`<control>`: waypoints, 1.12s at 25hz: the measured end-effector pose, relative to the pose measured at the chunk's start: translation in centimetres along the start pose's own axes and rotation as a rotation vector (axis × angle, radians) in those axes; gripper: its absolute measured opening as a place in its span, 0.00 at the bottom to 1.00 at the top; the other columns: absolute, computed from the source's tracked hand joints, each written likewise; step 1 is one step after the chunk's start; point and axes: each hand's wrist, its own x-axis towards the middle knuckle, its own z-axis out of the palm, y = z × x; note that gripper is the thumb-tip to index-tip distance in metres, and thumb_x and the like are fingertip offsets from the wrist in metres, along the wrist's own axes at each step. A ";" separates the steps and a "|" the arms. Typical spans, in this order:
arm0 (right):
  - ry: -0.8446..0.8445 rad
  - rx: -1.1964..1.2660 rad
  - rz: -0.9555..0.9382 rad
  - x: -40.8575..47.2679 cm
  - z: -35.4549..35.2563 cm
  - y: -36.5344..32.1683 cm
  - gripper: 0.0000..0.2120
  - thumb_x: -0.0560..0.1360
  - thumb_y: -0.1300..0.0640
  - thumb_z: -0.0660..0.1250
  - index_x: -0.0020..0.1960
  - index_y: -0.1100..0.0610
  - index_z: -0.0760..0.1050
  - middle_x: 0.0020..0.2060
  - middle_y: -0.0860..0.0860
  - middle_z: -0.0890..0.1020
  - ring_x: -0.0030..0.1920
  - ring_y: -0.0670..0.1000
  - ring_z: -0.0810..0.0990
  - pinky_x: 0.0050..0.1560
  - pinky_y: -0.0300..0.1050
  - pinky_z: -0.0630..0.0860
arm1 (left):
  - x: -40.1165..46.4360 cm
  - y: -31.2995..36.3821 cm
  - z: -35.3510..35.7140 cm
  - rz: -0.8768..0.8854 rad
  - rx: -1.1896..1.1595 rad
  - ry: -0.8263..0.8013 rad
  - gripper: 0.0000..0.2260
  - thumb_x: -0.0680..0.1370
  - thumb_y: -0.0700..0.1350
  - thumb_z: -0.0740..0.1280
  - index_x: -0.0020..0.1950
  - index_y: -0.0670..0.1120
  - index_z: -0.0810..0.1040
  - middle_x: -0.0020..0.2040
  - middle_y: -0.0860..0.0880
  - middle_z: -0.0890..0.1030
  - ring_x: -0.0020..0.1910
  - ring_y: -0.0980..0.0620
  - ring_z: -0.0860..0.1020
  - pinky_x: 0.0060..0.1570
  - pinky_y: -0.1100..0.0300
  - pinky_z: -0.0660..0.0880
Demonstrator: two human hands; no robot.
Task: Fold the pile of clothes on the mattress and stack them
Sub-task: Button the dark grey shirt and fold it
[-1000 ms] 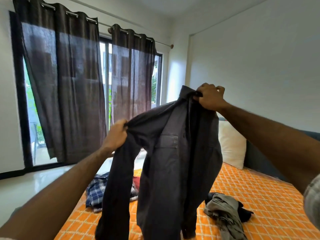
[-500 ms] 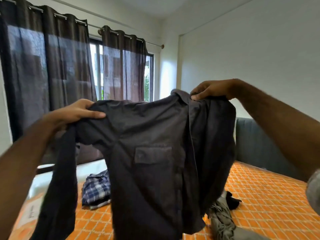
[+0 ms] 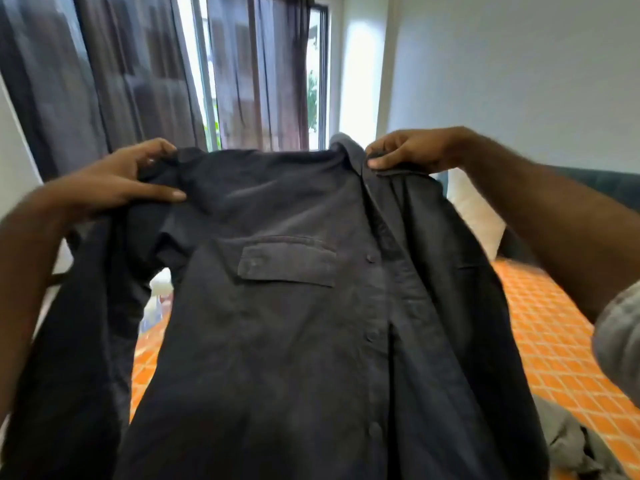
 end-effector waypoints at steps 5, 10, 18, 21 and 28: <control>0.166 -0.268 0.153 12.5 7.2 14.4 0.08 0.77 0.62 0.73 0.54 0.62 0.79 0.44 0.54 0.82 0.41 0.46 0.79 0.41 0.29 0.73 | 1.4 -16.0 7.1 -0.166 0.398 0.034 0.21 0.73 0.35 0.75 0.50 0.58 0.72 0.50 0.47 0.82 0.50 0.53 0.80 0.50 0.63 0.73; 0.128 -0.442 0.281 23.8 14.0 26.8 0.11 0.77 0.56 0.72 0.57 0.59 0.80 0.47 0.55 0.81 0.51 0.53 0.78 0.47 0.38 0.72 | 2.1 -30.3 13.3 -0.327 0.520 0.060 0.15 0.72 0.36 0.73 0.56 0.46 0.76 0.52 0.40 0.83 0.52 0.39 0.81 0.49 0.49 0.74; 0.482 -0.659 0.305 27.1 24.0 34.6 0.21 0.74 0.55 0.68 0.66 0.55 0.71 0.62 0.57 0.72 0.62 0.63 0.71 0.54 0.58 0.69 | 1.1 -38.8 22.5 -0.079 0.839 -0.130 0.26 0.70 0.43 0.68 0.68 0.45 0.72 0.67 0.39 0.71 0.64 0.35 0.72 0.60 0.42 0.71; 0.301 -0.593 0.314 19.0 29.7 37.3 0.23 0.72 0.50 0.71 0.64 0.54 0.72 0.61 0.56 0.71 0.61 0.63 0.71 0.55 0.60 0.73 | -3.1 -35.5 31.0 0.194 0.732 -0.465 0.19 0.75 0.50 0.62 0.66 0.51 0.73 0.65 0.46 0.75 0.59 0.42 0.78 0.51 0.46 0.76; 0.246 -0.119 0.942 5.3 31.3 43.1 0.52 0.66 0.43 0.81 0.76 0.57 0.53 0.71 0.59 0.69 0.69 0.63 0.71 0.66 0.62 0.72 | -2.1 -30.6 44.2 0.346 0.847 -0.915 0.42 0.73 0.40 0.70 0.80 0.56 0.50 0.77 0.49 0.61 0.56 0.44 0.78 0.46 0.50 0.73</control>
